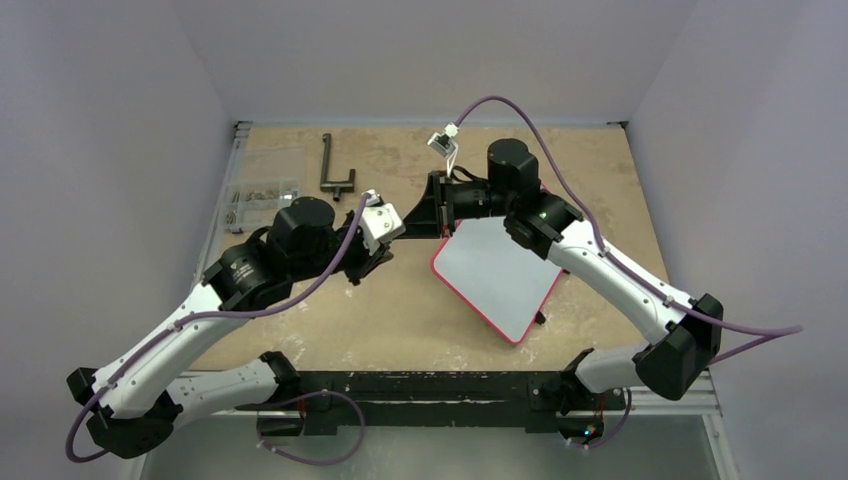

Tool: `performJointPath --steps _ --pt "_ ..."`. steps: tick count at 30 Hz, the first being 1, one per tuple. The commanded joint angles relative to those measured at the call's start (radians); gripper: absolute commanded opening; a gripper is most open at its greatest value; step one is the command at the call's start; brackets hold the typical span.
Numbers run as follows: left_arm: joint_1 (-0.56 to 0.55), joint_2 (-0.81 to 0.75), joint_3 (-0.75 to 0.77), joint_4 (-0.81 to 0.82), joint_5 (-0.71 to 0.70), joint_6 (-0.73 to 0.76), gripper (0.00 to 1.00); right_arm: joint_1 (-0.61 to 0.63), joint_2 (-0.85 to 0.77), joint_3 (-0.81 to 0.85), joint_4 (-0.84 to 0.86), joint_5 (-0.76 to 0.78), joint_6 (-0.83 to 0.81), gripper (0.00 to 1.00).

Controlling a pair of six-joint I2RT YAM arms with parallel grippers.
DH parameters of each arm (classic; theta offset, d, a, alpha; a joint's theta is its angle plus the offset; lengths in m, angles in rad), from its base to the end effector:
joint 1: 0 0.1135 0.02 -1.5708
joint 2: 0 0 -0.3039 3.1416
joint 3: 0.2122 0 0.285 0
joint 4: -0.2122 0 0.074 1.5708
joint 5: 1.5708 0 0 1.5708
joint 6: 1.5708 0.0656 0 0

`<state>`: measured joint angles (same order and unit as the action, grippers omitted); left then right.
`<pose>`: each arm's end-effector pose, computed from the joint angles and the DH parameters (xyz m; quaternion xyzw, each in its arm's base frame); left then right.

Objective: Write a sentence on the whiteboard
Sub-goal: Open the whiteboard marker at the center of the board.

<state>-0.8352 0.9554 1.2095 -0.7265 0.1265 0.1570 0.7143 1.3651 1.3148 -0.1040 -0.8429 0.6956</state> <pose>0.1435 -0.1709 0.4265 0.4342 0.7329 -0.2241 0.4734 0.2365 0.2699 0.4389 -0.2726 0.6905 0.6213 0.2508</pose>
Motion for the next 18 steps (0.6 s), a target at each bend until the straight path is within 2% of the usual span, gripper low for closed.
performJointPath --steps 1,4,8,18 --pt "-0.006 0.002 0.064 0.039 0.022 0.026 0.11 0.007 -0.04 0.023 -0.012 -0.03 -0.021 0.0" --pt "-0.006 0.01 0.068 0.029 0.051 0.056 0.0 0.007 -0.041 0.025 -0.027 -0.037 -0.035 0.01" --pt "-0.008 0.015 0.07 0.021 0.081 0.081 0.0 0.007 -0.038 0.027 -0.033 -0.046 -0.041 0.14" --pt "-0.013 0.037 0.077 0.006 0.095 0.103 0.0 0.006 -0.033 0.026 -0.028 -0.073 -0.045 0.19"
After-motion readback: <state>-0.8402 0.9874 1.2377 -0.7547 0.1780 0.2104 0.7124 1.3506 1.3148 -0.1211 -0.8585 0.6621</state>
